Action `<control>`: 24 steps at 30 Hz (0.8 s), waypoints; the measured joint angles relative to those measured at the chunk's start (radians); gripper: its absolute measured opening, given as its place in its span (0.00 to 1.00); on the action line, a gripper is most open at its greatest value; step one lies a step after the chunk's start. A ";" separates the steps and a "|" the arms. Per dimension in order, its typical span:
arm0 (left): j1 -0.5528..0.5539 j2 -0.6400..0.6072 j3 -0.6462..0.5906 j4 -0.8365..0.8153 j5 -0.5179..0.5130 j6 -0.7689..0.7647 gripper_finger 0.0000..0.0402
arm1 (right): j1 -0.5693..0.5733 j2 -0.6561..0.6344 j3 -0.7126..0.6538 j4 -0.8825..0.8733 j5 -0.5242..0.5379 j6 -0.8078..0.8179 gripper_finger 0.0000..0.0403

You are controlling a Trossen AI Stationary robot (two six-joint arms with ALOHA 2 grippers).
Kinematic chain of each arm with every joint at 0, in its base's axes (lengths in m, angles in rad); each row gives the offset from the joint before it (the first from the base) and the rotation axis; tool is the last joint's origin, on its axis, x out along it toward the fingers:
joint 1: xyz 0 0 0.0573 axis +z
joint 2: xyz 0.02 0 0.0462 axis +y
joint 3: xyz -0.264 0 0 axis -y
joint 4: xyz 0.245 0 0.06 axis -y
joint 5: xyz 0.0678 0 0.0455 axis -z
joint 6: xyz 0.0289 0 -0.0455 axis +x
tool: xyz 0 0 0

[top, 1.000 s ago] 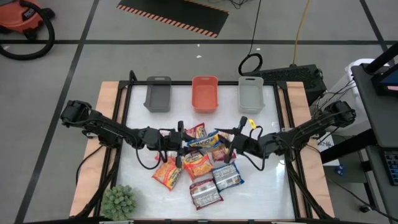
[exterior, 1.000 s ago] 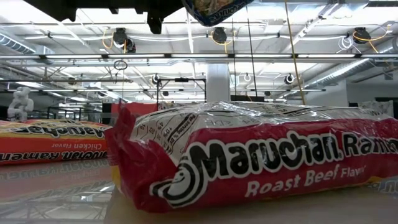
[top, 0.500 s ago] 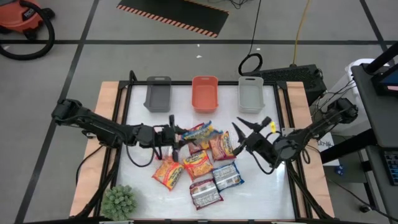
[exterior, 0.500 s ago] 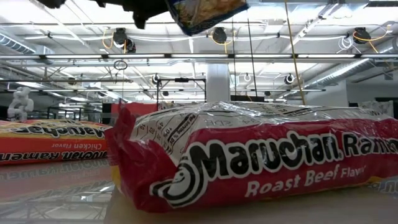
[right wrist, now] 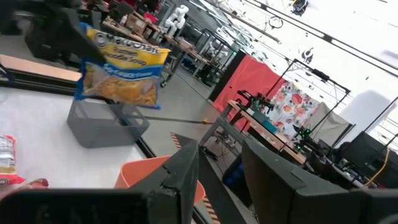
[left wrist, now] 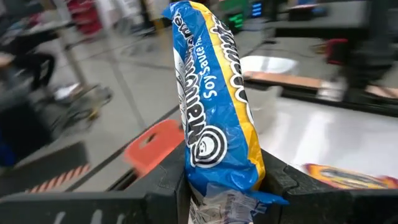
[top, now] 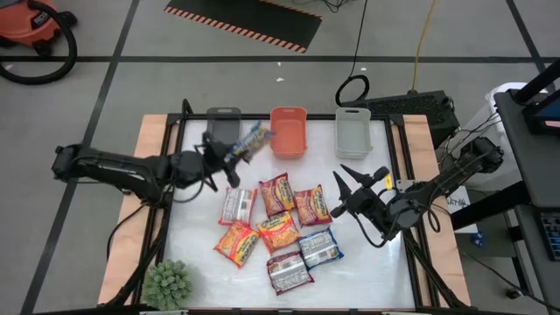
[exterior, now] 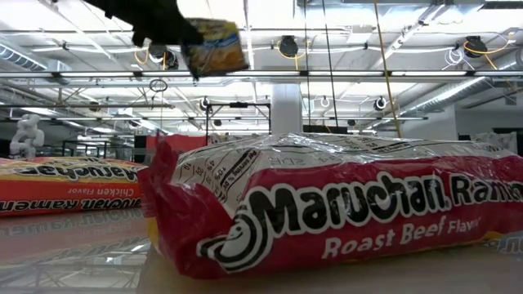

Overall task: Sort Maruchan noodles
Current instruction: Put the right blue noodle pack into the black bin

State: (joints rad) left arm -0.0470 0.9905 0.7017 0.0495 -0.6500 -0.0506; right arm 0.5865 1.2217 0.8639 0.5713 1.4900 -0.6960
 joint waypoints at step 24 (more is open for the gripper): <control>0.318 -0.040 -0.183 -0.212 -0.221 -0.599 0.32 | 0.000 0.001 0.000 -0.118 -0.134 0.155 0.30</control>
State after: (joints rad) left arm 0.2712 0.9508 0.5184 -0.1627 -0.8707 -0.6491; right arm 0.5865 1.2228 0.8639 0.4535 1.3560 -0.5408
